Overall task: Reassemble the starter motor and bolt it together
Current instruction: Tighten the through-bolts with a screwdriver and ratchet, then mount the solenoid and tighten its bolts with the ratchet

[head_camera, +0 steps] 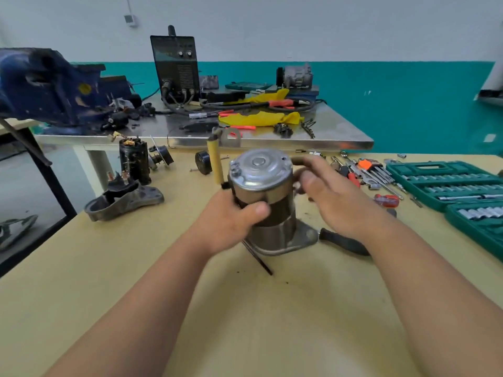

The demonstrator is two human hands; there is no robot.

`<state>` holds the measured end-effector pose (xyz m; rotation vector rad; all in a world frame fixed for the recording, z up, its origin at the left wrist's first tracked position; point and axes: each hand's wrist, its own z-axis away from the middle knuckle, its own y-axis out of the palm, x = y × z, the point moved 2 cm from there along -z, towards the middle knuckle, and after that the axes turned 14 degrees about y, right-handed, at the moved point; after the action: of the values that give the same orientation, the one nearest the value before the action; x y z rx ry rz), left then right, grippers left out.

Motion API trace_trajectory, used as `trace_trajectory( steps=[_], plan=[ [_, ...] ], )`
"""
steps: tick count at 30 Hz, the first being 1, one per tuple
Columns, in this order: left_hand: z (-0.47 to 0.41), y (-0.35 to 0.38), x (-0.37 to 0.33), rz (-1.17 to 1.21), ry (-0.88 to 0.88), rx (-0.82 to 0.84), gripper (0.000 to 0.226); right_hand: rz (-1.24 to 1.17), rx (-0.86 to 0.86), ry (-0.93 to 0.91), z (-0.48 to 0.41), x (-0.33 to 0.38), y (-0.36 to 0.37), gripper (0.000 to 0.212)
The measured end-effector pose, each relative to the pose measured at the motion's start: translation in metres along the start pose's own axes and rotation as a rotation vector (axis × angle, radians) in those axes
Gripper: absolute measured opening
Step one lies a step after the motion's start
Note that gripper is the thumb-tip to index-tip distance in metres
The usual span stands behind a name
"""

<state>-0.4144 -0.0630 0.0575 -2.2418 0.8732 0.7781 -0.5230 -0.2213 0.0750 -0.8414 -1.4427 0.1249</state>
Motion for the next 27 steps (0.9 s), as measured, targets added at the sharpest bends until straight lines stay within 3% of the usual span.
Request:
trace_trajectory(
  steps=[1, 3, 4, 6, 8, 10, 12, 14, 16, 19, 23, 27],
  plan=[
    [-0.004, -0.003, -0.001, 0.053, 0.012, 0.092, 0.078, 0.024, -0.022, -0.044, 0.003, 0.005, 0.004, 0.044],
    [-0.010, -0.002, -0.001, 0.085, 0.017, 0.152, 0.079, -0.033, -0.094, -0.184, 0.011, 0.007, 0.016, 0.032],
    [-0.014, 0.000, -0.001, 0.074, 0.014, 0.116, 0.080, -0.058, -0.114, -0.212, 0.012, 0.003, 0.019, 0.031],
    [-0.019, 0.005, 0.002, 0.051, -0.010, -0.037, 0.078, -0.124, -0.083, -0.073, 0.010, -0.004, 0.020, 0.029],
    [-0.017, 0.011, 0.008, 0.028, -0.064, -0.222, 0.055, -0.093, -0.051, -0.008, 0.005, -0.011, 0.018, 0.017],
    [-0.016, 0.020, 0.013, 0.052, -0.127, -0.255, 0.047, 0.041, -0.098, -0.008, 0.003, -0.010, 0.014, 0.033],
    [-0.015, 0.027, 0.016, 0.067, -0.143, -0.250, 0.057, 0.191, -0.166, -0.060, 0.004, -0.004, 0.007, 0.043],
    [-0.017, 0.028, 0.016, 0.085, -0.119, -0.313, 0.064, 0.260, -0.124, -0.067, 0.004, -0.003, -0.004, 0.038],
    [-0.016, 0.024, 0.016, 0.117, -0.086, -0.359, 0.065, 0.101, -0.146, 0.013, -0.008, -0.008, -0.017, 0.034],
    [-0.006, 0.005, 0.018, 0.151, -0.060, -0.413, 0.051, -0.074, -0.340, 0.225, -0.044, -0.025, -0.026, 0.037],
    [0.008, -0.026, 0.021, 0.154, -0.045, -0.439, 0.056, 0.210, -0.125, 0.554, -0.100, -0.042, 0.003, 0.058],
    [0.010, -0.038, 0.023, 0.244, -0.060, -0.396, 0.078, 0.403, -0.027, 0.573, -0.146, -0.024, 0.043, 0.078]
  ],
)
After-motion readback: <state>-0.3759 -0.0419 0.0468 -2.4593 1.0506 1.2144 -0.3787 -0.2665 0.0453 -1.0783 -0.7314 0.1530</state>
